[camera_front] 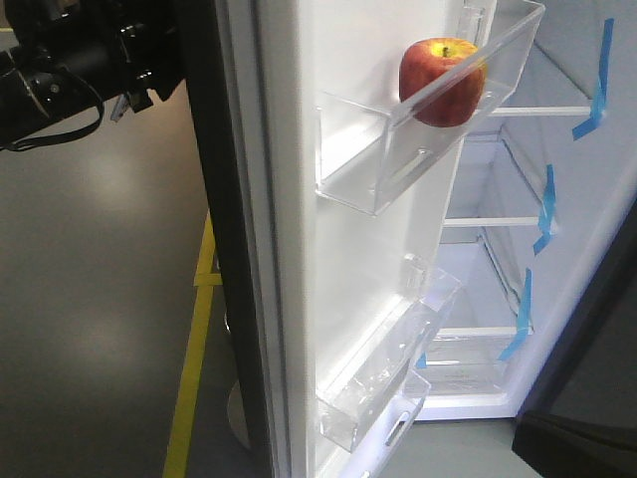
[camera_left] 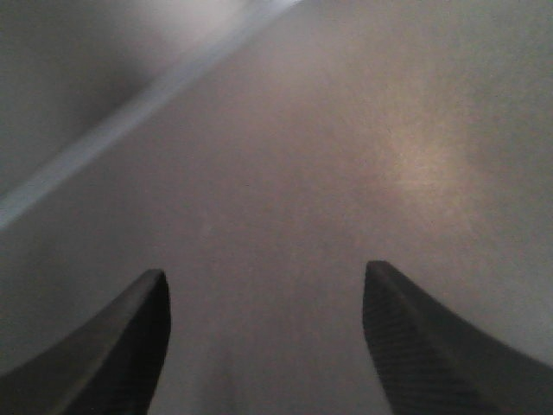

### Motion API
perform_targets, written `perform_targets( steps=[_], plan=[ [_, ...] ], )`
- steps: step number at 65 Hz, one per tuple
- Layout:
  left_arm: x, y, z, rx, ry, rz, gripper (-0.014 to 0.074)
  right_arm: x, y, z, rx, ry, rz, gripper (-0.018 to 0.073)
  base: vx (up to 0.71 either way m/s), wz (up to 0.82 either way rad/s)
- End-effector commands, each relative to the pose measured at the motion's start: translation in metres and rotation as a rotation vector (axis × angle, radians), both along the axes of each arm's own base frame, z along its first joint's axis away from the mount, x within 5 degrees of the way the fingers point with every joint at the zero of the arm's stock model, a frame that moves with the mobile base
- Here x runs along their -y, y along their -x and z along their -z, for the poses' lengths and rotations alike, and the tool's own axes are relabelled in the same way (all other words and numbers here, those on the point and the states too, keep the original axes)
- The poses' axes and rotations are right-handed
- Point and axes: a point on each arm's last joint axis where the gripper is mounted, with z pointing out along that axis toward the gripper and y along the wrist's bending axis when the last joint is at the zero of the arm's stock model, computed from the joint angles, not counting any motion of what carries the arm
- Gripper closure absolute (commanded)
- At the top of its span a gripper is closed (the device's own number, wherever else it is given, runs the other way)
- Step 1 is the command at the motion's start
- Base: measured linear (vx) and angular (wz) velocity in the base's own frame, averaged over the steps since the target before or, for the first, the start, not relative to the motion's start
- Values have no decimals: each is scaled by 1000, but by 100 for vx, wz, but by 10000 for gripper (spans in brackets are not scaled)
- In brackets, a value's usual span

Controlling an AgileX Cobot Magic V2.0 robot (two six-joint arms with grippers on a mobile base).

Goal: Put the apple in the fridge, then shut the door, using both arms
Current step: 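Swing the left gripper against the door edge, pushing it closed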

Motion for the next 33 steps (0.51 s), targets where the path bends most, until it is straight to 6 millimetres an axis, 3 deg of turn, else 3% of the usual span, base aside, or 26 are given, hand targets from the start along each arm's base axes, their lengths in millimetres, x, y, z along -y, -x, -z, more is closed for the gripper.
perform_targets(
  steps=[1, 10, 23, 33],
  plan=[
    [26, 27, -28, 107, 40, 161, 124, 0, -2, -12, 34, -55, 18, 554, 0, 0],
    [53, 37, -28, 106, 26, 203, 124, 0, -2, -12, 34, -55, 18, 554, 0, 0],
    [109, 58, -35, 170, 5, 325, 125, 0, -2, -12, 34, -55, 18, 554, 0, 0],
    [120, 71, -44, 257, -71, 387, 125, 1, -3, -13, 44, -58, 40, 554, 0, 0]
  ],
)
